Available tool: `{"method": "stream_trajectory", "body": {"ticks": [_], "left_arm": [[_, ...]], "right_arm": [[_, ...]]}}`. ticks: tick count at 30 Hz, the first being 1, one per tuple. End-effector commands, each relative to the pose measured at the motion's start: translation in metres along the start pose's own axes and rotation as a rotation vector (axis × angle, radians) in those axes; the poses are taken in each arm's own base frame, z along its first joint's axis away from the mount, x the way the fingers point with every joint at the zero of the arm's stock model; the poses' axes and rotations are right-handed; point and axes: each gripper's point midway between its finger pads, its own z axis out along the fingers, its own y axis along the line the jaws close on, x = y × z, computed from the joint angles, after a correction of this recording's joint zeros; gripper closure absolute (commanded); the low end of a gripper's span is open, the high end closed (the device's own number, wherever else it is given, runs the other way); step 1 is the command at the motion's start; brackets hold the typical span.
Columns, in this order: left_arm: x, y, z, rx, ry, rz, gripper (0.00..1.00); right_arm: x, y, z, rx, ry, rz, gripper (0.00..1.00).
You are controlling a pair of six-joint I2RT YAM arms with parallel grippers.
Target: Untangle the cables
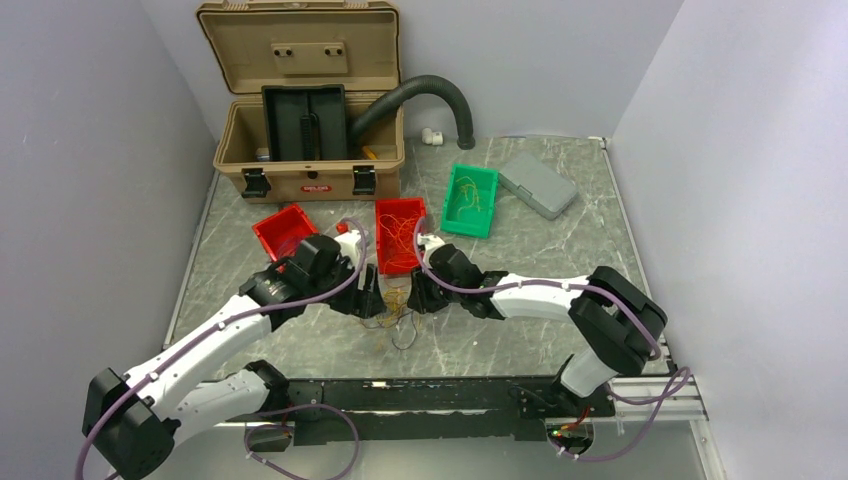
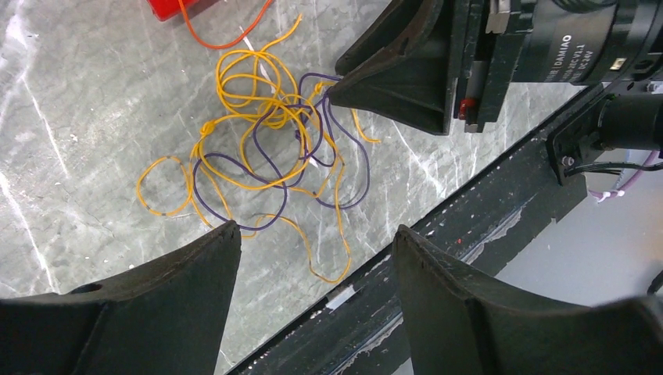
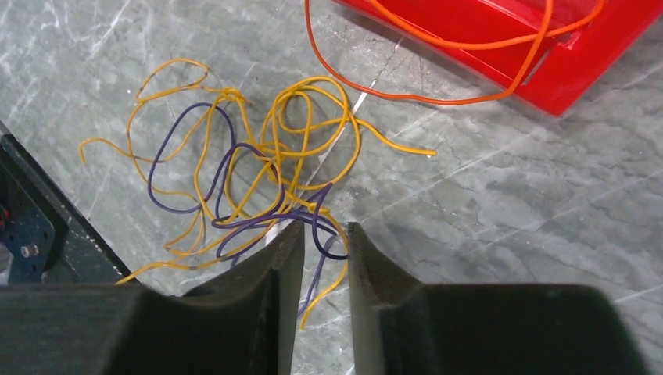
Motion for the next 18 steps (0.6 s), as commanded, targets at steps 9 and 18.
{"method": "stream_trajectory", "body": {"ticks": [9, 18], "left_arm": [[-0.009, -0.01, 0.005, 0.084, 0.006, 0.025, 0.27], [-0.012, -0.007, 0.033, 0.092, 0.058, 0.021, 0.38]], "right_arm": [[-0.032, 0.02, -0.019, -0.061, -0.095, -0.01, 1.0], [-0.03, 0.025, -0.054, -0.075, -0.133, 0.009, 1.0]]}}
